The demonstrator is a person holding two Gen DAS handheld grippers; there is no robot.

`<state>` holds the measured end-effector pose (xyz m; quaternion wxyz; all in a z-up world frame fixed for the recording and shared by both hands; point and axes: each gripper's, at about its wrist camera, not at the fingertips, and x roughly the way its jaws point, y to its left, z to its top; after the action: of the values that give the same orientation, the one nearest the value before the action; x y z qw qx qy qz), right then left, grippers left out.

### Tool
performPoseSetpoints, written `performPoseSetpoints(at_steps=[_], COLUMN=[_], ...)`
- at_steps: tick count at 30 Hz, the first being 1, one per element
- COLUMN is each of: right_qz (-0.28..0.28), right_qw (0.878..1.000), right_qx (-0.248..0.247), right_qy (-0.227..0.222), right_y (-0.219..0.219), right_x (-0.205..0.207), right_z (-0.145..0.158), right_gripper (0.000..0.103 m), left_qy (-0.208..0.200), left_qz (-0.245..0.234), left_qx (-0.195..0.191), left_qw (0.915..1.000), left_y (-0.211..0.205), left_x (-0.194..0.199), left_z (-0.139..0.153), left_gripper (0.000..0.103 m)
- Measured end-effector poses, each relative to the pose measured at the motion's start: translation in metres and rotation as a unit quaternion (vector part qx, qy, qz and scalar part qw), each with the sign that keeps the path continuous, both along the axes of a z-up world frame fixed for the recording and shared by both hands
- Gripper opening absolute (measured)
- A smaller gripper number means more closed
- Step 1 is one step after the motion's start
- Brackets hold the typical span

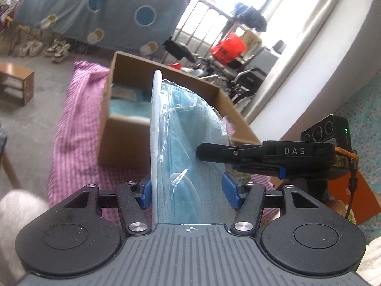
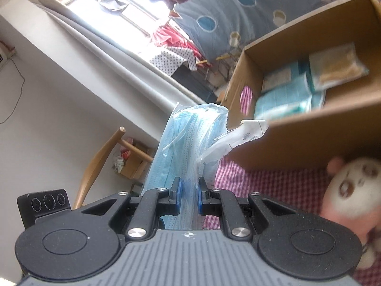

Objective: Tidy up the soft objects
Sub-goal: 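Carry the blue face-mask bag over the box and lower it inside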

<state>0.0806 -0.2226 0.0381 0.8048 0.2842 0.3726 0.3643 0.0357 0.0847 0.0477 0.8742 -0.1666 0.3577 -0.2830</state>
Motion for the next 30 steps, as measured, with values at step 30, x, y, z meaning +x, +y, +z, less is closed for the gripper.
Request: performPoseSetpoints(at_steps=[30], right_qz=[-0.078], right_qw=[0.959], right_qx=[-0.270], right_qy=[0.025], right_y=[-0.127], right_x=[0.233], right_z=[0.030], right_gripper=[0.014], left_qy=[0.164], left_qz=[-0.152], left_qx=[0.011], left_qw=[0.9746], left_y=[-0.185], left_x=[0.305], left_z=[-0.039], left_gripper=[0.058])
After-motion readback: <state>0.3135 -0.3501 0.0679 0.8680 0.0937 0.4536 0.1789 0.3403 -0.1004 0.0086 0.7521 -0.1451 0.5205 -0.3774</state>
